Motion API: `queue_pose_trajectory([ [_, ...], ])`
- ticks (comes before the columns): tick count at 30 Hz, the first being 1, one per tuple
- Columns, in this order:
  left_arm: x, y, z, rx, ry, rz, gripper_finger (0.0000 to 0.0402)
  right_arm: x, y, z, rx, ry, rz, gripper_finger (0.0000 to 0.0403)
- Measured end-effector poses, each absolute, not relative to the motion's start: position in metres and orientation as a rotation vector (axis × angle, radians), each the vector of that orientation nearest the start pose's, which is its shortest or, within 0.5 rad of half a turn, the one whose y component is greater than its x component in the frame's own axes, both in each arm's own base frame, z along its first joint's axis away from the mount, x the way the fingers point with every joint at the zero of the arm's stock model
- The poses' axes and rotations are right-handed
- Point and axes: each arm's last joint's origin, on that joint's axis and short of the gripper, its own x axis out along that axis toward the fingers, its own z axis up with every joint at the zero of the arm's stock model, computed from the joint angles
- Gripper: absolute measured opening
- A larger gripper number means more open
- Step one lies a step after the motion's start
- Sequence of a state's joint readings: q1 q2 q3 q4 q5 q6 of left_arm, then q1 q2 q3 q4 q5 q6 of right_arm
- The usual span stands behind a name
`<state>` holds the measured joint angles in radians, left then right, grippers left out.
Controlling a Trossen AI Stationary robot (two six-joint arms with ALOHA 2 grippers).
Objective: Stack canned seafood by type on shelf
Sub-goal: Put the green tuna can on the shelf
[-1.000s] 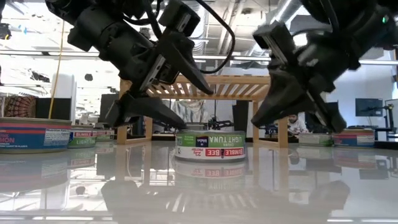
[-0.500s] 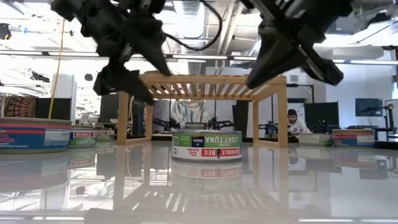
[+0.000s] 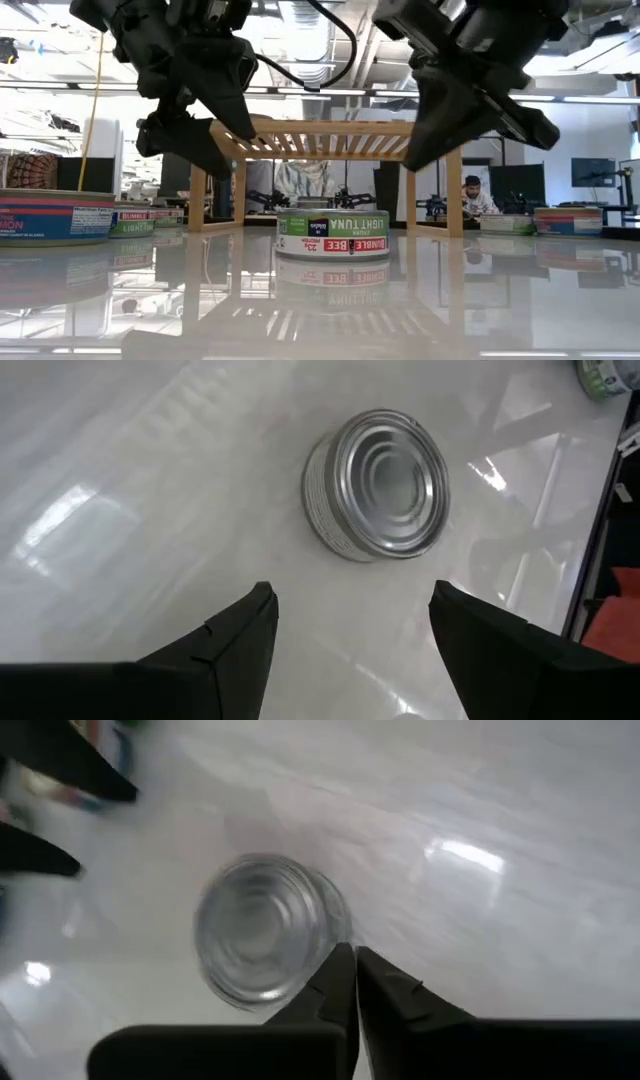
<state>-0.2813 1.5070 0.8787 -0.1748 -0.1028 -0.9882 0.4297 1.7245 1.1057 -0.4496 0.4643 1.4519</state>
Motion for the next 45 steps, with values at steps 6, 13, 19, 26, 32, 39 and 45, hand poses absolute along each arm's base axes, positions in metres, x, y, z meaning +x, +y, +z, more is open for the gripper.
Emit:
queue_pose_trajectory([
  [6, 0.293, -0.081, 0.202, -0.798, 0.790, 0.241, 0.0249, 0.316, 0.131, 0.190, 0.749, 0.761, -0.592, 0.0048],
  [13, 0.293, -0.080, 0.203, -0.875, 0.752, 0.308, 0.0249, 0.315, 0.131, 0.190, 0.708, 0.778, -0.574, 0.0049],
  [19, 0.295, -0.082, 0.203, -0.978, 0.724, 0.336, 0.0249, 0.311, 0.129, 0.188, 0.678, 0.819, -0.596, 0.0049],
  [26, 0.319, -0.090, 0.180, -1.067, 0.663, 0.303, 0.0249, 0.310, 0.130, 0.188, 0.672, 0.827, -0.595, 0.0049],
  [32, 0.323, -0.089, 0.171, -1.133, 0.646, 0.364, 0.0249, 0.313, 0.130, 0.189, 0.706, 0.804, -0.594, 0.0049],
  [39, 0.323, -0.088, 0.171, -1.122, 0.623, 0.389, 0.0249, 0.314, 0.128, 0.189, 0.706, 0.790, -0.594, 0.0061],
  [45, 0.323, -0.088, 0.171, -1.118, 0.624, 0.390, 0.0249, 0.313, 0.122, 0.179, 0.702, 0.803, -0.575, 0.0108],
])
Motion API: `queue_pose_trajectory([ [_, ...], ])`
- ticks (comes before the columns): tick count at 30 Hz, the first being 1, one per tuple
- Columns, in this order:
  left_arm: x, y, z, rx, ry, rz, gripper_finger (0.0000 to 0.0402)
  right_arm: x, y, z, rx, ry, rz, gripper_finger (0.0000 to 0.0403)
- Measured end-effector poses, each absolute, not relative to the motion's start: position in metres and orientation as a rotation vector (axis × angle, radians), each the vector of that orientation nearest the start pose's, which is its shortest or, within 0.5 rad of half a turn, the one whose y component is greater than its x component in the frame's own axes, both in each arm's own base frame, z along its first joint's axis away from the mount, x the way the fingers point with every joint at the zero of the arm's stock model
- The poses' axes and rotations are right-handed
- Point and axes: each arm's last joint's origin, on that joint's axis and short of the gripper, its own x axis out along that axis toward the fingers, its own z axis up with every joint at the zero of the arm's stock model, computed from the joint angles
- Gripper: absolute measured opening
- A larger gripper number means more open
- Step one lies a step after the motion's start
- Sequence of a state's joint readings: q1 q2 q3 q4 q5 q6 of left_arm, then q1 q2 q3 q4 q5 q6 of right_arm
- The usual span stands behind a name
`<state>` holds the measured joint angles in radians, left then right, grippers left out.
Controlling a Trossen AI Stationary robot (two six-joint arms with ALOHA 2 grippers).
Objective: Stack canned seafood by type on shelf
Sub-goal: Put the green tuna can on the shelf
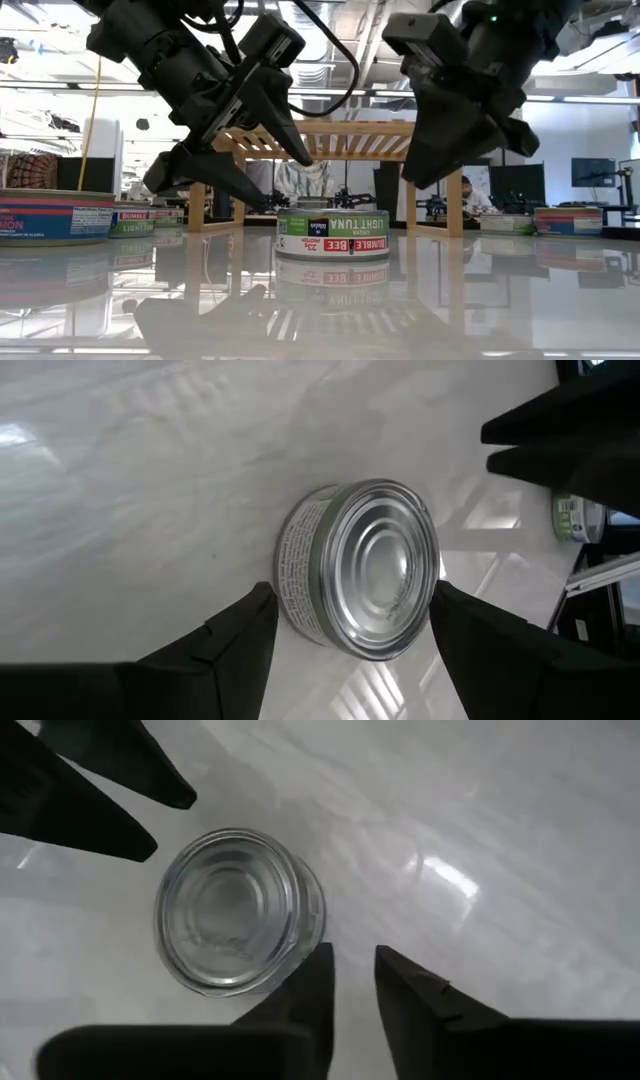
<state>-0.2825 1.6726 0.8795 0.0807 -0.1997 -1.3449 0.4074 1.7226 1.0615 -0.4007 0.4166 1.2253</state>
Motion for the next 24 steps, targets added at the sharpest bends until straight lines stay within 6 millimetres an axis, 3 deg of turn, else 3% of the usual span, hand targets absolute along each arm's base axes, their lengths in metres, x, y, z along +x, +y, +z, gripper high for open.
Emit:
queue_pose_trajectory([
  [8, 0.323, -0.087, 0.171, -1.114, 0.623, 0.390, 0.0249, 0.319, 0.117, 0.180, 0.768, 0.774, -0.571, 0.0208],
  [12, 0.323, -0.087, 0.171, -1.104, 0.625, 0.387, 0.0249, 0.328, 0.118, 0.162, 0.794, 0.778, -0.584, 0.0243],
  [16, 0.323, -0.087, 0.171, -1.104, 0.626, 0.387, 0.0249, 0.336, 0.123, 0.143, 0.867, 0.802, -0.581, 0.0249],
  [24, 0.322, -0.087, 0.171, -1.102, 0.629, 0.390, 0.0249, 0.338, 0.121, 0.145, 0.883, 0.800, -0.566, 0.0210],
])
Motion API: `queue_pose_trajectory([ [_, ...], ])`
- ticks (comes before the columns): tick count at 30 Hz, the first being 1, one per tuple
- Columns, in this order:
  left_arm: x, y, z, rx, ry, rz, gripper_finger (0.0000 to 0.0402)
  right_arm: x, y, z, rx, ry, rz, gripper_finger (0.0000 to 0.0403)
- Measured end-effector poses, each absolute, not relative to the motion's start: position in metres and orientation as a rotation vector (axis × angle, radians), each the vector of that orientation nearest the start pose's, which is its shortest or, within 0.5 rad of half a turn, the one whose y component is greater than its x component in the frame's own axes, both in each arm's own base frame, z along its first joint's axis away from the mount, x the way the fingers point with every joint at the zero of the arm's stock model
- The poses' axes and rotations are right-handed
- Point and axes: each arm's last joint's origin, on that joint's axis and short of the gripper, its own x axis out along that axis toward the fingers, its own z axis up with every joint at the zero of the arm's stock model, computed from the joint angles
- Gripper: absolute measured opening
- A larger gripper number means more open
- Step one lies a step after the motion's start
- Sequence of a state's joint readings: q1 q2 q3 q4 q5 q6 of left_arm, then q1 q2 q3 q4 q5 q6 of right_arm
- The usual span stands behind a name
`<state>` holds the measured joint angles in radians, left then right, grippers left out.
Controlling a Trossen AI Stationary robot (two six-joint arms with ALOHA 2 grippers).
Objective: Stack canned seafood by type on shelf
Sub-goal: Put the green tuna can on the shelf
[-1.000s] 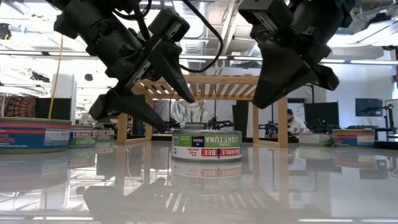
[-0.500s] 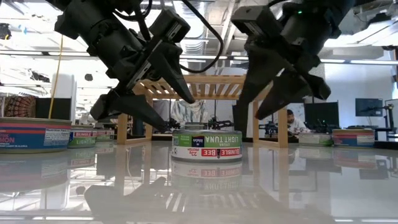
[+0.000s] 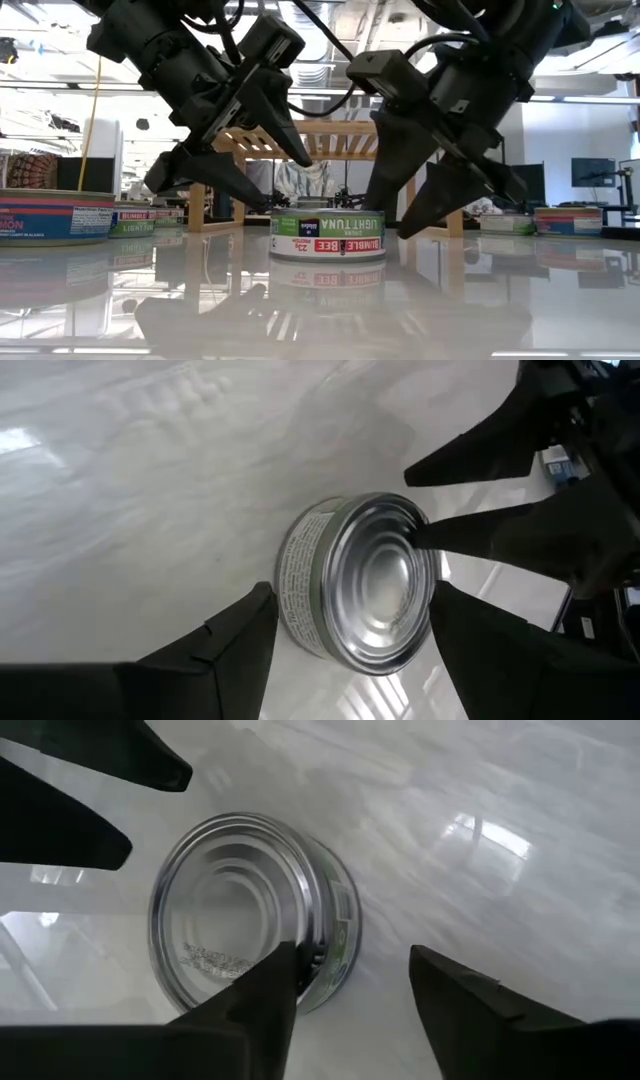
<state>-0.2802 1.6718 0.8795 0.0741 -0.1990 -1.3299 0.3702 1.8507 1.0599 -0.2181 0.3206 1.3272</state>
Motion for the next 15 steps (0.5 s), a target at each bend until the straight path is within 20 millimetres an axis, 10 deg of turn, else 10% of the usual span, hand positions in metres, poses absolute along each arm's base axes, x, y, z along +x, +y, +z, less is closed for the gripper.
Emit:
queue_pose_trajectory([
  [15, 0.3224, -0.0868, 0.1707, -1.118, 0.627, 0.394, 0.0249, 0.3381, 0.1217, 0.1447, 0.832, 0.806, -0.542, 0.0019],
])
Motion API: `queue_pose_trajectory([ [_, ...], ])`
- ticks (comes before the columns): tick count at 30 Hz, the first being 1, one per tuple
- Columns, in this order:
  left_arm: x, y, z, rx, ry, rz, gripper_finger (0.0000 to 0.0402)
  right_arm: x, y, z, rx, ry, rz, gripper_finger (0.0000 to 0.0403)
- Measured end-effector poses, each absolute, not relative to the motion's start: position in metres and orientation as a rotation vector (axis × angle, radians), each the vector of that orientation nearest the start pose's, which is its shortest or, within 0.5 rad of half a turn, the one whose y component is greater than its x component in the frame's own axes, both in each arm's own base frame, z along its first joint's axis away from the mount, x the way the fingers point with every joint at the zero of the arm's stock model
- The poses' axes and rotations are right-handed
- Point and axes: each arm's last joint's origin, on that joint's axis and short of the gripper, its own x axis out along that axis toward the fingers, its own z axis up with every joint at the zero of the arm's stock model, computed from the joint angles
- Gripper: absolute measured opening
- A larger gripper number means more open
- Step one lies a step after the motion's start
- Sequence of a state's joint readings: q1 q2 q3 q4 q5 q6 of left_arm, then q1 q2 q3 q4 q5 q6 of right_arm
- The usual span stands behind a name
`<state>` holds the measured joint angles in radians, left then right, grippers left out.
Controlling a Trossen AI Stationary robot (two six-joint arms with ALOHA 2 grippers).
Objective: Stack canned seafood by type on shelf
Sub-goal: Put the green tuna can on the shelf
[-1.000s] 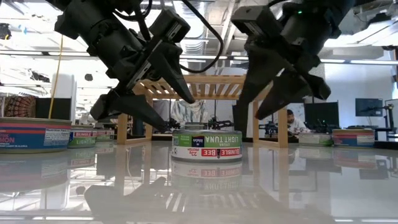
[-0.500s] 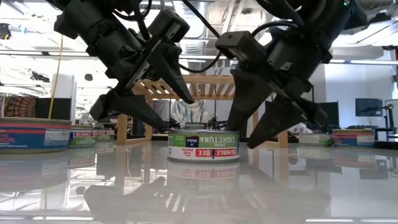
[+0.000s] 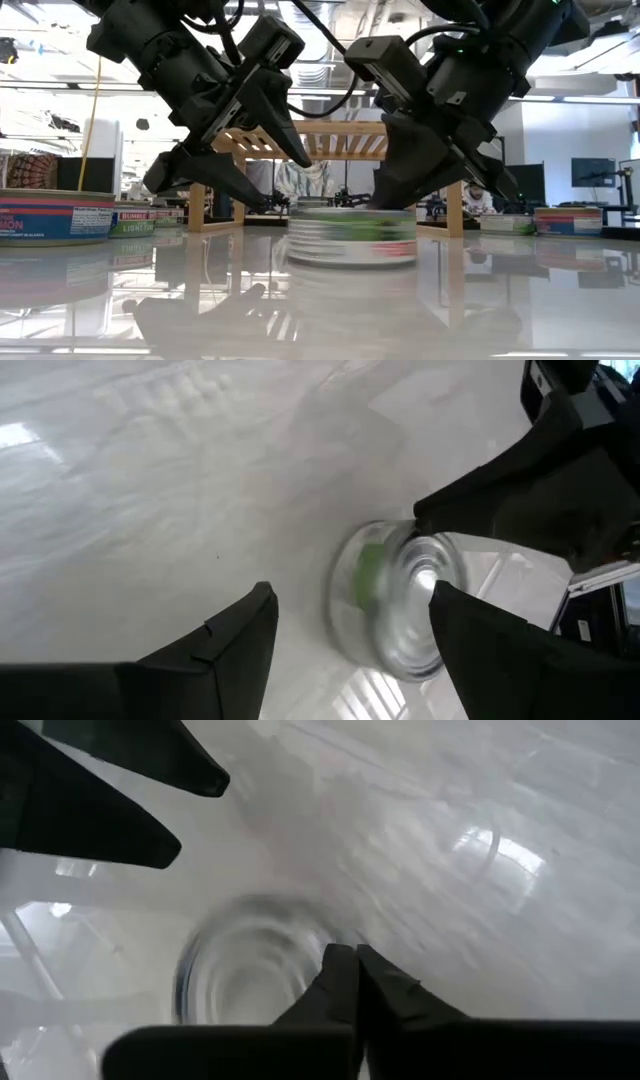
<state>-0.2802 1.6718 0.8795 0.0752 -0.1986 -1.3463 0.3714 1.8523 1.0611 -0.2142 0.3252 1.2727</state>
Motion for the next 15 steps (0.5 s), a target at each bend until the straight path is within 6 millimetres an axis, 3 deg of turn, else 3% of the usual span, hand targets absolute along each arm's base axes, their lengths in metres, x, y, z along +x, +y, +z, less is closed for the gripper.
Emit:
queue_pose_trajectory([
  [4, 0.3223, -0.0873, 0.1706, -1.131, 0.637, 0.386, 0.0249, 0.3380, 0.1217, 0.1446, 0.829, 0.808, -0.542, 0.0013],
  [10, 0.3222, -0.0900, 0.1710, -1.170, 0.667, 0.351, 0.0249, 0.3377, 0.1215, 0.1439, 0.816, 0.815, -0.540, 0.0051],
  [15, 0.3236, -0.0914, 0.1731, -1.186, 0.646, 0.333, 0.0249, 0.3377, 0.1215, 0.1437, 0.812, 0.816, -0.537, 0.0029],
])
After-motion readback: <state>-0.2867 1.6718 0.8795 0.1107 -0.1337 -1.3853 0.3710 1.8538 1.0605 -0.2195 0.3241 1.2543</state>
